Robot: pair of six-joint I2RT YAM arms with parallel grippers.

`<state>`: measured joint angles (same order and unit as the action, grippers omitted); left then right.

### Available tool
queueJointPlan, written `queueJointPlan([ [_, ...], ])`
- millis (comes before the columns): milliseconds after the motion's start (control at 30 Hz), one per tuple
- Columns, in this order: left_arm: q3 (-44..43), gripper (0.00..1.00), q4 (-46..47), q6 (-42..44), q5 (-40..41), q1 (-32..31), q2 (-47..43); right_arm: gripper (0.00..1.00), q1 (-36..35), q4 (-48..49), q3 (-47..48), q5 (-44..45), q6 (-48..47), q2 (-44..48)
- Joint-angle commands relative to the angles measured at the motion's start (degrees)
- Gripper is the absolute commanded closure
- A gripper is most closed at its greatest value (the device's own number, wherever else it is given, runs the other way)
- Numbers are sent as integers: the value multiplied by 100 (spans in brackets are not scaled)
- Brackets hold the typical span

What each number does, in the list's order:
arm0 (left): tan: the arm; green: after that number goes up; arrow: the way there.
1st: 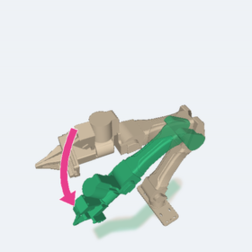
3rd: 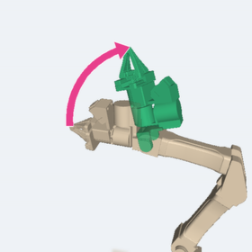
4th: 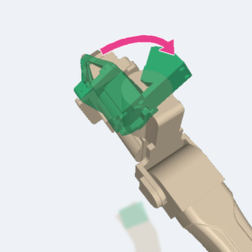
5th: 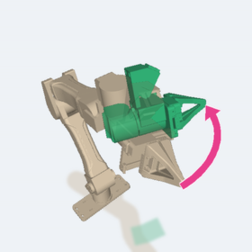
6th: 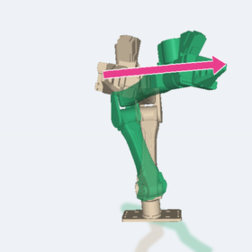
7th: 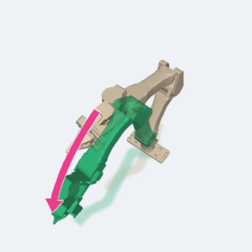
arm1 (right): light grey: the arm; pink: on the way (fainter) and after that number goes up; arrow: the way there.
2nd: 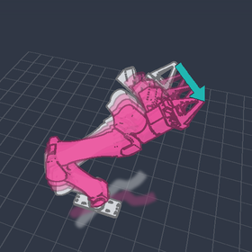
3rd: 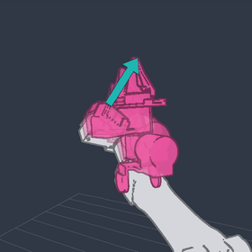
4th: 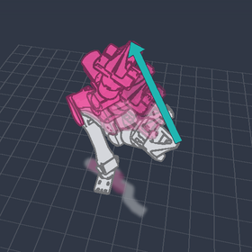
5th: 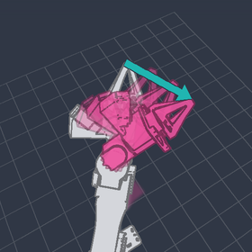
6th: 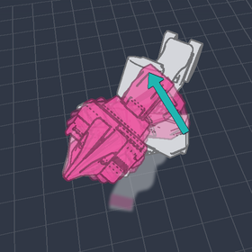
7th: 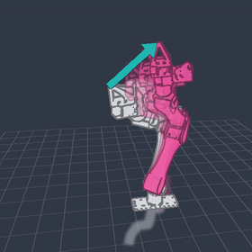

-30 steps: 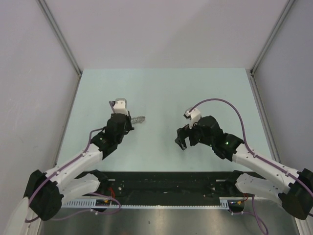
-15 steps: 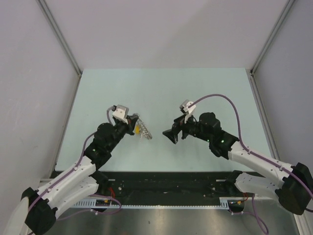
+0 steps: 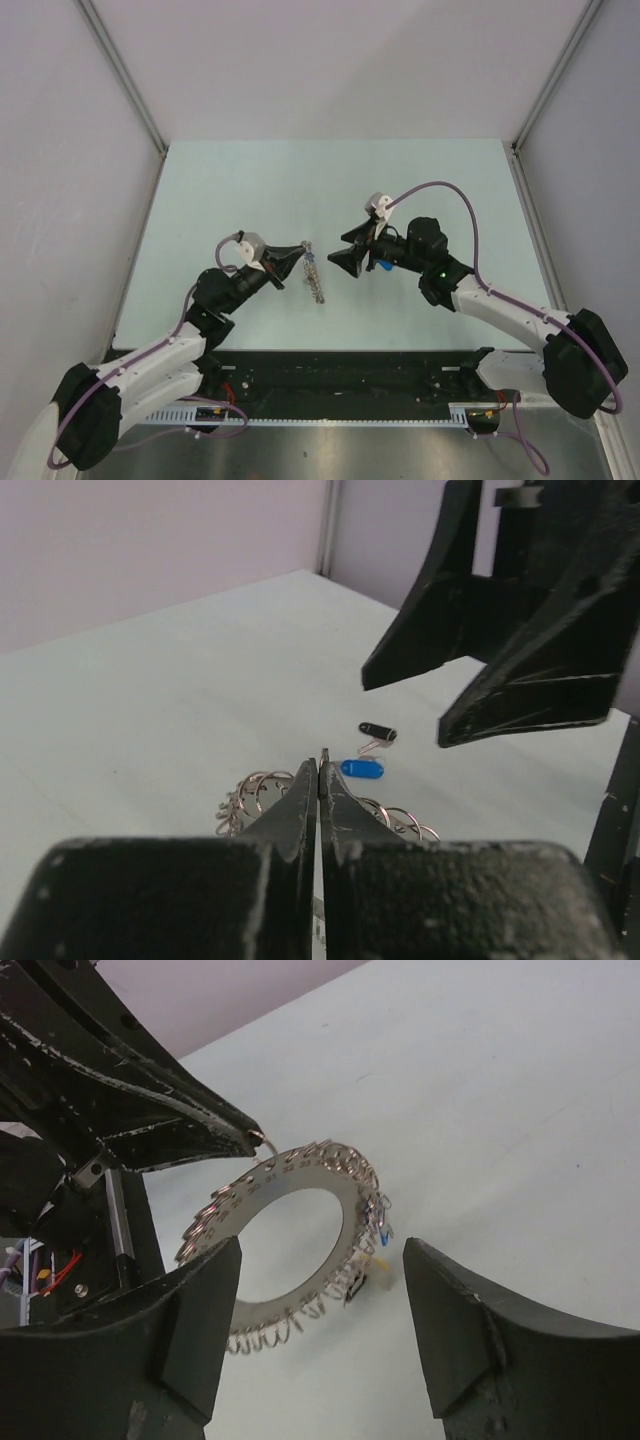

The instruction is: Put the keys on the keyring

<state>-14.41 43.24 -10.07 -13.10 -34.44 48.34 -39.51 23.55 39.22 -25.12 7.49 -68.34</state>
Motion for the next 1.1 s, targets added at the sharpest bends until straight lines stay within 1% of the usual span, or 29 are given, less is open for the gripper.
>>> queueJointPlan([
  [0, 97, 99, 1485, -188, -631, -2, 79, 31, 145, 940, 42, -738, 69, -215],
  [33, 88, 100, 1520, -215, -736, -2, 88, 34, 145, 1002, 42, -922, 69, -276],
  [233, 79, 100, 1696, -277, -1036, 7, 106, 48, 145, 1187, 103, -1310, 60, -470],
  [400, 44, 100, 1731, -347, -1151, -2, 132, 54, 136, 1257, 243, -1670, 86, -698],
  [600, 26, 100, 1723, -373, -1168, -2, 176, 55, 127, 1336, 340, -1952, 104, -787],
  [800, 35, 100, 1784, -417, -1194, -2, 325, 55, 145, 1231, 384, -2031, 60, -716],
  [933, 97, 100, 2091, -645, -1168, -2, 457, 55, 163, 1126, 384, -2224, 51, -550],
  [967, 132, 99, 2309, -759, -1186, 7, 483, 55, 163, 1117, 376, -2260, 25, -532],
  [1067, 141, 100, 2478, -901, -1335, -2, 554, 57, 180, 1081, 384, -2295, -1, -523],
])
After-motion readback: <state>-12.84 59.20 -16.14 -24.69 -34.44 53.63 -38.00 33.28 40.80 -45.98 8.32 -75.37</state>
